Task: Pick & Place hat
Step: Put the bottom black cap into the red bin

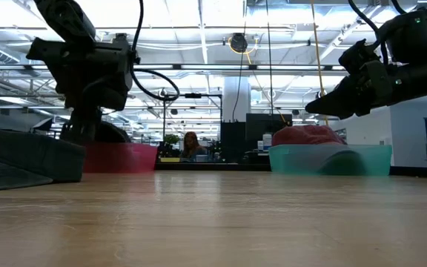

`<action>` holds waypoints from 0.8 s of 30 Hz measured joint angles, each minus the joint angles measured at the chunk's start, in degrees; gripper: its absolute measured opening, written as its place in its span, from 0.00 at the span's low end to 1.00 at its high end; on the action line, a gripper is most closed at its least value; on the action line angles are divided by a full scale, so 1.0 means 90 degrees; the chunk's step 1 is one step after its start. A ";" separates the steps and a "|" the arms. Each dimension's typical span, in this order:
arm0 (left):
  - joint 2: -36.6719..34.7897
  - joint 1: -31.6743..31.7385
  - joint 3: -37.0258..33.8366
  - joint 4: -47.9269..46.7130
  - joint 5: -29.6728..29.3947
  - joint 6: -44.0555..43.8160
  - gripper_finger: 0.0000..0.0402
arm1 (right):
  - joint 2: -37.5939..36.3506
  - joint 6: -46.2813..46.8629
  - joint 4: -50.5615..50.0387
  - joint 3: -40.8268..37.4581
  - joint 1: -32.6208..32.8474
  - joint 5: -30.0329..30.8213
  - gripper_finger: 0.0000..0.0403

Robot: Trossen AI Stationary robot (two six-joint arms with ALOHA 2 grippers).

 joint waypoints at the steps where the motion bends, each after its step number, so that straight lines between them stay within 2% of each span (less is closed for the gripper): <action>1: 0.0000 -0.0037 0.0000 -0.0040 -0.0105 -0.0014 0.08 | 0.0000 0.0000 0.0003 0.0000 -0.0002 0.0000 0.06; 4: -0.0006 -0.0157 0.0000 -0.0078 -0.0432 -0.0060 0.03 | 0.0000 0.0002 0.0002 0.0000 0.0000 0.0000 0.06; 10: -0.0229 -0.0299 0.0012 -0.0092 -0.1018 -0.0129 0.07 | 0.0000 0.0003 0.0001 0.0000 0.0000 0.0000 0.06; 13: -0.0424 -0.0306 0.0012 -0.0089 -0.1260 -0.0039 0.06 | 0.0000 0.0005 -0.0035 0.0000 0.0000 0.0000 0.06; 17: -0.0797 -0.0303 0.0012 -0.0052 -0.1496 -0.0052 0.03 | 0.0000 0.0005 -0.0038 0.0000 0.0000 0.0000 0.06; 24: -0.1467 -0.0306 0.0015 0.0221 -0.2168 -0.0208 0.07 | 0.0000 0.0026 -0.0038 0.0000 0.0003 0.0000 0.06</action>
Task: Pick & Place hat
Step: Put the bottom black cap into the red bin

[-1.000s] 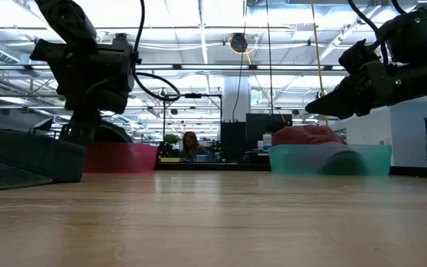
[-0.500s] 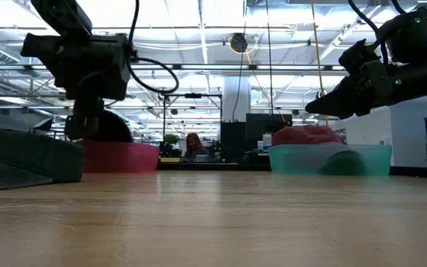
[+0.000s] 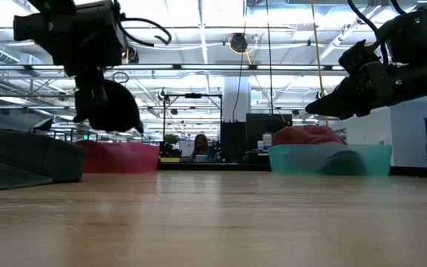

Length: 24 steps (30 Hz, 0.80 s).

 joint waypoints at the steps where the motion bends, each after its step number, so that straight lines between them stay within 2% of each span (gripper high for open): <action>1: -0.0091 0.0000 0.0000 0.0030 0.0044 0.0025 0.06 | 0.0000 0.0006 0.0000 0.0000 0.0000 0.0000 0.06; 4: -0.0350 -0.0056 0.0000 0.0035 0.0519 0.0208 0.03 | 0.0000 0.0006 0.0000 0.0000 0.0000 0.0000 0.06; 9: -0.0697 -0.0225 0.0000 0.0034 0.1632 0.0791 0.06 | 0.0000 0.0001 0.0002 0.0000 0.0000 0.0000 0.06; 14: -0.1025 -0.0295 0.0000 0.0025 0.2232 0.1110 0.03 | 0.0000 0.0004 0.0003 0.0000 0.0000 0.0000 0.06; 18: -0.1252 0.0010 -0.0179 0.0046 0.2425 0.1406 0.06 | 0.0000 0.0004 0.0055 0.0000 0.0000 0.0000 0.06; 21: -0.1381 0.0380 -0.0557 0.0134 0.2875 0.1507 0.07 | -0.0001 0.0004 0.0049 0.0000 0.0000 0.0000 0.06; 24: -0.1378 0.0630 -0.0909 0.0729 0.3231 0.2241 0.04 | 0.0000 0.0004 0.0049 0.0000 0.0000 0.0000 0.06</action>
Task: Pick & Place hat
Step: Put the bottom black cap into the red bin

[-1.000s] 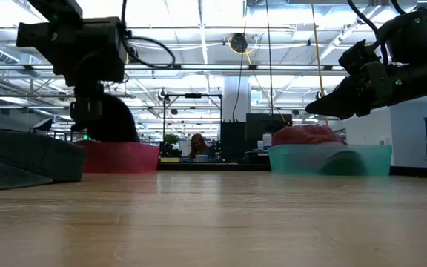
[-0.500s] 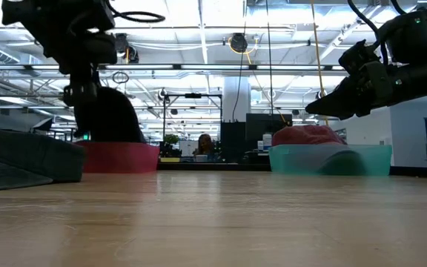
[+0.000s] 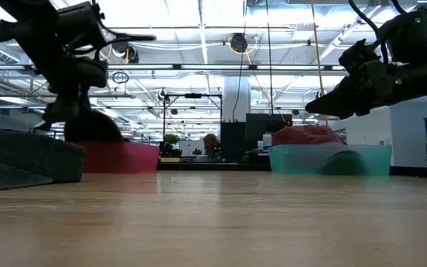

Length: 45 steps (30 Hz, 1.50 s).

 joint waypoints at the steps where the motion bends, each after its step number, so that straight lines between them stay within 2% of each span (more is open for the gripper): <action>1: 0.0002 0.0055 -0.0040 0.0275 0.0054 0.0208 0.03 | 0.0000 0.0000 0.0005 0.0000 0.0000 0.0000 0.06; 5: 0.0065 0.0408 -0.0200 0.1136 0.0066 0.0314 0.05 | 0.0000 0.0002 0.0004 0.0000 0.0000 0.0000 0.06; 10: 0.0064 0.0966 -0.0460 0.1312 0.0096 0.0507 0.12 | -0.0002 0.0000 0.0002 0.0000 0.0000 0.0002 0.06; 16: 0.0062 0.1455 -0.0675 0.1349 0.0271 0.0290 0.07 | -0.0001 0.0000 0.0004 0.0000 0.0000 0.0002 0.06; 21: 0.0059 0.1561 -0.0686 0.1392 0.0551 -0.0197 0.05 | 0.0000 0.0000 0.0002 0.0000 0.0000 0.0002 0.06; 31: 0.0059 0.1222 -0.0689 0.1404 0.0717 -0.1151 0.33 | 0.0000 0.0001 -0.0001 0.0000 0.0000 0.0002 0.06; 39: 0.0057 0.1147 -0.0387 0.1301 0.2008 -0.2559 0.54 | 0.0000 0.0014 -0.0047 0.0000 0.0000 0.0002 0.06; 45: 0.0057 0.1055 0.0181 0.1032 0.2952 -0.3169 0.61 | 0.0000 0.0051 -0.0049 0.0000 0.0000 0.0002 0.06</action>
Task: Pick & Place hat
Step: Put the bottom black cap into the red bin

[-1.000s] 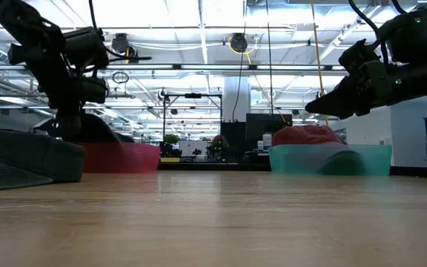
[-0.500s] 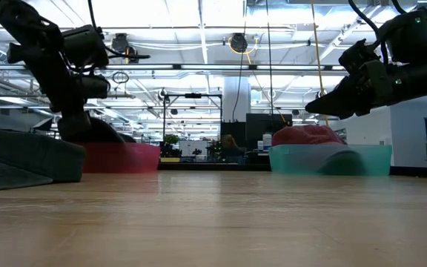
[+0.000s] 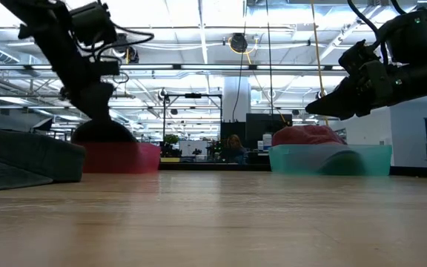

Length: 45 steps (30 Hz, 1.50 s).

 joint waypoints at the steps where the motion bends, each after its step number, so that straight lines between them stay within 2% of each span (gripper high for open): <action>1: 0.0000 -0.0033 0.0126 -0.0124 0.0098 -0.0104 0.61 | -0.0001 0.0000 0.0000 0.0000 0.0000 0.0000 0.06; 5: 0.0000 -0.0188 0.0610 -0.0658 0.0150 -0.0416 0.62 | -0.0002 0.0004 -0.0001 0.0000 0.0000 0.0000 0.06; 11: -0.0002 -0.0253 0.1162 -0.1122 0.0009 -0.0393 0.62 | 0.0000 0.0076 -0.0002 0.0000 0.0000 0.0000 0.06; 16: -0.0002 -0.0139 0.1285 -0.1245 -0.1299 -0.0370 0.62 | -0.0001 0.0092 -0.0002 0.0000 0.0000 -0.0002 0.06; 18: -0.0002 0.0113 0.1266 -0.1234 -0.1451 -0.0422 0.61 | -0.0001 0.0092 -0.0002 0.0000 0.0000 -0.0002 0.06; 19: -0.0002 0.0288 0.1237 -0.1218 -0.1330 -0.0470 0.59 | -0.0002 0.0092 -0.0001 0.0000 0.0000 -0.0002 0.06; 23: 0.0002 0.1109 0.1052 -0.1175 -0.0062 -0.0644 0.52 | -0.0002 0.0092 0.0000 0.0000 0.0000 -0.0002 0.06; 25: 0.0000 0.1443 0.0892 -0.1053 0.0360 -0.0644 0.48 | -0.0002 0.0092 0.0000 0.0000 0.0000 -0.0002 0.06; 31: 0.0002 0.2060 0.0138 0.0164 0.1502 -0.0372 0.36 | 0.0000 0.0087 -0.0002 0.0000 0.0000 -0.0002 0.06; 34: -0.0005 0.2220 -0.0222 0.0702 0.1526 -0.0228 0.31 | -0.0002 0.0083 0.0000 0.0000 0.0000 -0.0001 0.06; 42: -0.0002 0.2561 -0.0794 0.1253 0.0584 0.0171 0.21 | -0.0002 0.0082 -0.0002 0.0000 0.0000 0.0000 0.06; 45: 0.0000 0.2645 -0.0914 0.1470 0.0499 0.0218 0.19 | -0.0001 0.0083 0.0000 0.0000 -0.0001 0.0000 0.06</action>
